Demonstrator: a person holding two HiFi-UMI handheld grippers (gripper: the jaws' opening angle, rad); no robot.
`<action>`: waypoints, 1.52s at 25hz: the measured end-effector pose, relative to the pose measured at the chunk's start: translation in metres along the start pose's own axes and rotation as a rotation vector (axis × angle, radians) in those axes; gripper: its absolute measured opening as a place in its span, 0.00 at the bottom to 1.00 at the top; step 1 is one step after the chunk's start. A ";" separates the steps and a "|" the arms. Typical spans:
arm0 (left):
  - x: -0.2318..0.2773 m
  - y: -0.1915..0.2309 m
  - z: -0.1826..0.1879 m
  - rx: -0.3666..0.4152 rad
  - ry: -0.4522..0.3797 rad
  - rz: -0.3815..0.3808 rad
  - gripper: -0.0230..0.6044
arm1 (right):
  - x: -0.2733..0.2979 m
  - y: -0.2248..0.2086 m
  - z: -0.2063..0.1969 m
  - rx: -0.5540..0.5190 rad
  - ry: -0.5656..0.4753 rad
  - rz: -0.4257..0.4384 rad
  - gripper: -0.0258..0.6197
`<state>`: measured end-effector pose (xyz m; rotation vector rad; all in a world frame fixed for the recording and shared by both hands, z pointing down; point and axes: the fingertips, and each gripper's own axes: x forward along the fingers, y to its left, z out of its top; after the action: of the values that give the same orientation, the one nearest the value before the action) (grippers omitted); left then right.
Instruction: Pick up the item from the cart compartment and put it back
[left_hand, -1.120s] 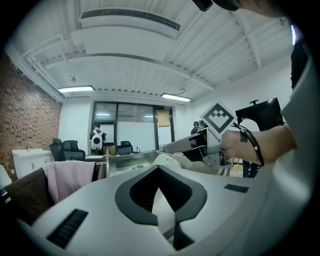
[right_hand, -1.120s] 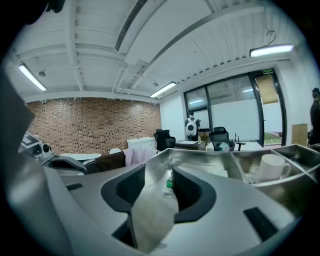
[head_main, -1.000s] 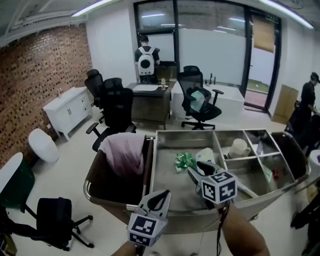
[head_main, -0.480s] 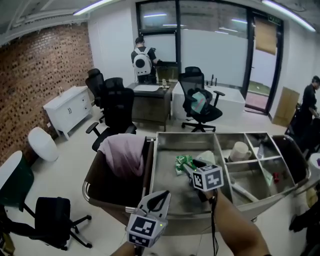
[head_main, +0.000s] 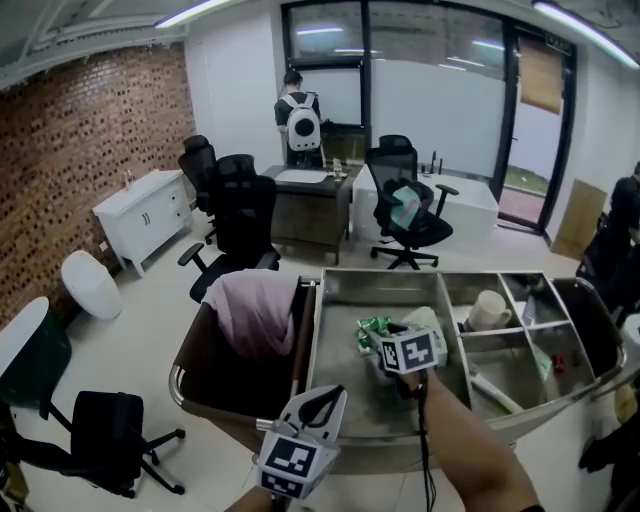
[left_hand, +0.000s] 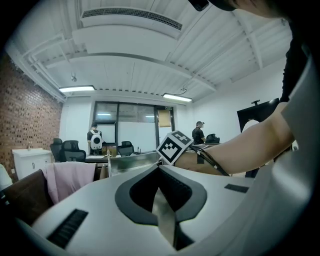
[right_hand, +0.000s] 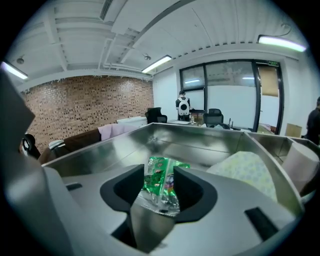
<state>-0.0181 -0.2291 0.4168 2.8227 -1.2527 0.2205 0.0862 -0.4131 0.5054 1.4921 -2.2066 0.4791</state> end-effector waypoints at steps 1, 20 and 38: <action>0.000 0.001 0.000 0.001 -0.001 0.002 0.04 | 0.003 -0.001 0.000 -0.009 0.006 -0.005 0.37; 0.001 0.009 -0.001 -0.012 -0.003 0.016 0.04 | 0.036 -0.007 -0.007 0.053 0.083 0.039 0.30; 0.010 0.004 0.004 -0.017 -0.011 0.003 0.04 | -0.026 -0.001 0.028 0.098 -0.065 0.064 0.12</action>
<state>-0.0140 -0.2395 0.4143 2.8118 -1.2553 0.1940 0.0911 -0.4073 0.4676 1.5106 -2.3174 0.5750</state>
